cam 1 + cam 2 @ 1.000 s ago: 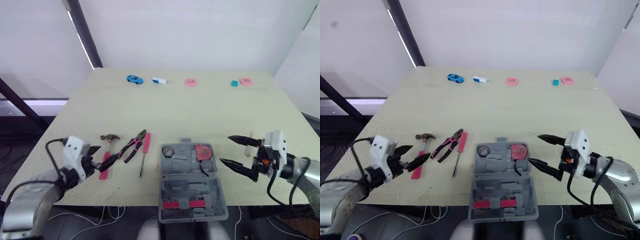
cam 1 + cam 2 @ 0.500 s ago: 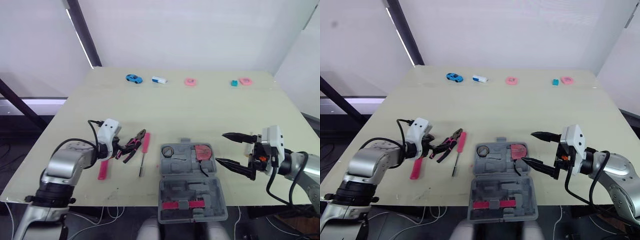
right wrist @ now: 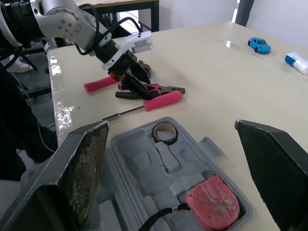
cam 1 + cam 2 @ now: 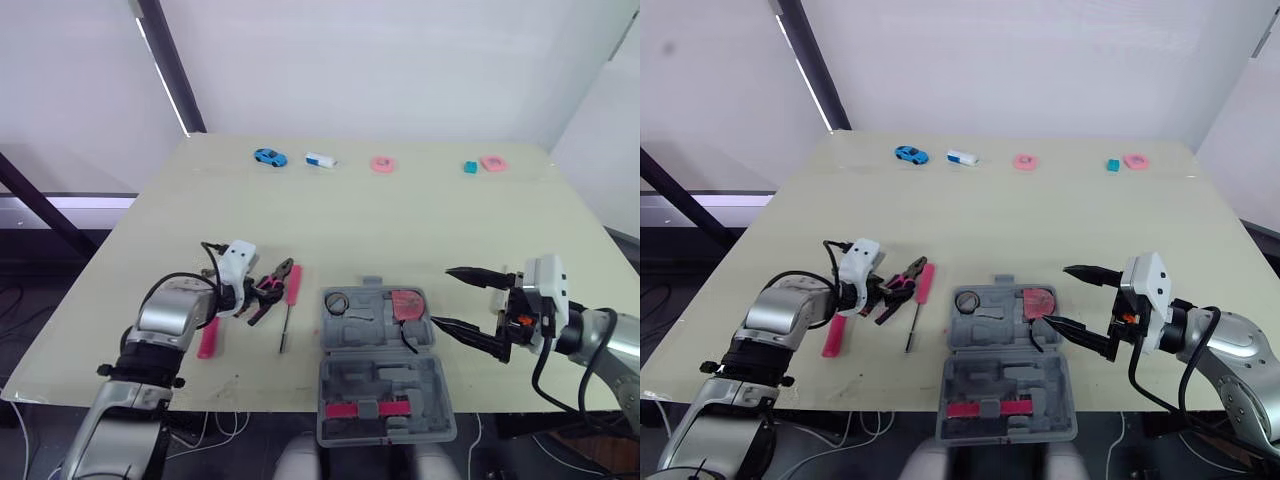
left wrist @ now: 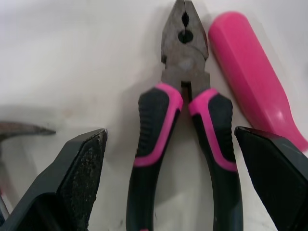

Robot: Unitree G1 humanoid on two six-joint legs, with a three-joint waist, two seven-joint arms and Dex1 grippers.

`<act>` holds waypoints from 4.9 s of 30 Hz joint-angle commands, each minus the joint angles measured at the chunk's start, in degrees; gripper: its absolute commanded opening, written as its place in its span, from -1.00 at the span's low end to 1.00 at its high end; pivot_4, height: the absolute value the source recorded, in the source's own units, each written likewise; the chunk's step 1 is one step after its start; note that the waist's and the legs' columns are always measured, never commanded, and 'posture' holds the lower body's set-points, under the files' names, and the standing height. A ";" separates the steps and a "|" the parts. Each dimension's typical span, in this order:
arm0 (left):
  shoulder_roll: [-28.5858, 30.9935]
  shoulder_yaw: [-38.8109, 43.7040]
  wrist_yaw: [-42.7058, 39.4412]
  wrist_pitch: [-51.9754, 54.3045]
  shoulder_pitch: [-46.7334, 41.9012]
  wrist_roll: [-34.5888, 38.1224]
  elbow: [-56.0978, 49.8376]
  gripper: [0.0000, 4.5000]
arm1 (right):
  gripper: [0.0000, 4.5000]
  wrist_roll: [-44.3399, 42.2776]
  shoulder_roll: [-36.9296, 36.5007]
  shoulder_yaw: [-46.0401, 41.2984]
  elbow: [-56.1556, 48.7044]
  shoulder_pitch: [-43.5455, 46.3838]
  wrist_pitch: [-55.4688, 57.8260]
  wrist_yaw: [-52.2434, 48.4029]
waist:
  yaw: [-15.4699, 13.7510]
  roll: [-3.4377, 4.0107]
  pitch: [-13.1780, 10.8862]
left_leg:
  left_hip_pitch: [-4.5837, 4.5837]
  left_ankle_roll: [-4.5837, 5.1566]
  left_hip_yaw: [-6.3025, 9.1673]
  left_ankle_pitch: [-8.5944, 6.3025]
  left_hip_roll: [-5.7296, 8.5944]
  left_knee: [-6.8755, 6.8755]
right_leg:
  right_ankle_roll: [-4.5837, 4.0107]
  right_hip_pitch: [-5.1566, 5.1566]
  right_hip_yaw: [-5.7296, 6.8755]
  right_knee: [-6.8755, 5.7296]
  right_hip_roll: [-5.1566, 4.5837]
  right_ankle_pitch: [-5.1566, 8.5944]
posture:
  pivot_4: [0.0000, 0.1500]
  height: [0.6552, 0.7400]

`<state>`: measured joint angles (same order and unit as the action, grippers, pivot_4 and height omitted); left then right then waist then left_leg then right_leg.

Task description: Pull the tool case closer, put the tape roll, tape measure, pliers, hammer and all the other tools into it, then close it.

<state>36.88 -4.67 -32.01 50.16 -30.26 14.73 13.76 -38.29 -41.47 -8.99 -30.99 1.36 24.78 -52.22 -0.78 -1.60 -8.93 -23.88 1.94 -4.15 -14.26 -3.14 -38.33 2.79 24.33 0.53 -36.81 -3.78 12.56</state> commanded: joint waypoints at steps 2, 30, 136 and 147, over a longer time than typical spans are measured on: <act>-1.32 -1.02 0.81 -2.11 -1.33 -3.27 2.91 1.00 | 0.96 -0.70 -0.19 -0.93 -2.86 0.52 -0.99 0.01 | -0.05 0.01 0.00 | 0.03 0.00 0.02 0.00 0.00 0.00 | 0.02 -0.04 0.00 0.00 0.00 -0.01 | 1.00 1.00; 15.91 9.58 -24.24 -1.68 1.79 8.08 -16.96 0.06 | 1.00 -2.14 -2.65 12.55 -4.62 18.15 14.34 1.83 | 0.82 -0.19 -0.15 | 0.05 -0.01 0.08 0.01 -0.09 -0.09 | -0.22 -0.08 0.04 -0.08 0.03 0.10 | 1.00 1.00; 1.36 32.42 -52.22 -31.98 37.52 26.45 -21.67 1.00 | -0.54 23.73 -6.68 30.87 17.95 33.66 14.59 -14.37 | 1.45 -0.15 -0.26 | -0.82 -0.05 0.03 0.04 -0.12 -0.82 | -0.23 0.94 -0.08 -1.04 0.11 0.10 | 1.00 1.00; 1.21 28.17 -54.35 -39.34 37.24 24.89 -17.55 1.00 | -0.54 32.17 0.46 38.12 27.17 36.39 6.66 -15.63 | 1.42 -0.16 -0.25 | -0.82 -0.05 0.03 0.05 -0.13 -0.84 | -0.22 0.92 -0.08 -1.03 0.11 0.10 | 1.00 1.00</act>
<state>37.80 23.63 -86.02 11.85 6.97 39.50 -3.35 -7.05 -41.38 29.49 -3.21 35.73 33.16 -67.21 0.64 -1.76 -9.18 -24.70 1.89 -4.12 -14.21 -3.27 -39.17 2.63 25.24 0.45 -37.85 -3.67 12.63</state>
